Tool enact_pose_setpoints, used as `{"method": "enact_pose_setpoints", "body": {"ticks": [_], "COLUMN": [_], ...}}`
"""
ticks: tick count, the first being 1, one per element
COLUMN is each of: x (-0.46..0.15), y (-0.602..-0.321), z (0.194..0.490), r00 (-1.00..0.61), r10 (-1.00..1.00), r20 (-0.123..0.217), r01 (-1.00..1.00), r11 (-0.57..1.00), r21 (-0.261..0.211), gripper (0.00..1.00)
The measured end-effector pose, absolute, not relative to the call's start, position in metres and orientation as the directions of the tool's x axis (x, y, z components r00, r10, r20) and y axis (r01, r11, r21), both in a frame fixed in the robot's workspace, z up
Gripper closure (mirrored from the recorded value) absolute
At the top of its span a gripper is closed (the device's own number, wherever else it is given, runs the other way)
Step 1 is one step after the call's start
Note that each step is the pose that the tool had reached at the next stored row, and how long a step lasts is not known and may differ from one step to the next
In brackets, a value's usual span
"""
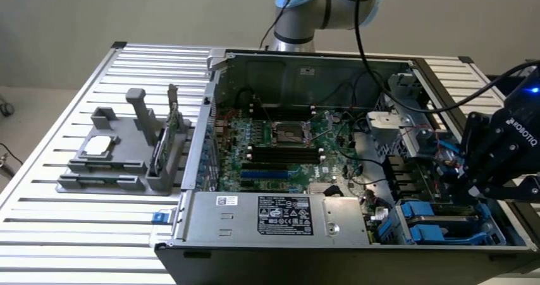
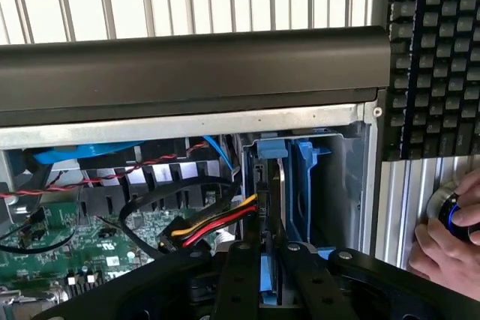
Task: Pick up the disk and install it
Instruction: 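Insert the second disk wire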
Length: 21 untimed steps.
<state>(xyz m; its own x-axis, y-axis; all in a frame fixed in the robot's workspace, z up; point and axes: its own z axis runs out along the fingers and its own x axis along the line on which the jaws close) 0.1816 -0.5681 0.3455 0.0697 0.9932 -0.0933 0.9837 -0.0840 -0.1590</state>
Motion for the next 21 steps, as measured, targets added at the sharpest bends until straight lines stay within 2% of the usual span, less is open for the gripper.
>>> {"method": "enact_pose_setpoints", "body": {"ticks": [21], "x": [0.1838], "y": [-0.5683], "z": [0.3439], "r00": [0.022], "r10": [0.995], "r20": [-0.094], "r01": [0.986], "r11": [-0.037], "r21": [-0.164], "gripper": [0.84]}}
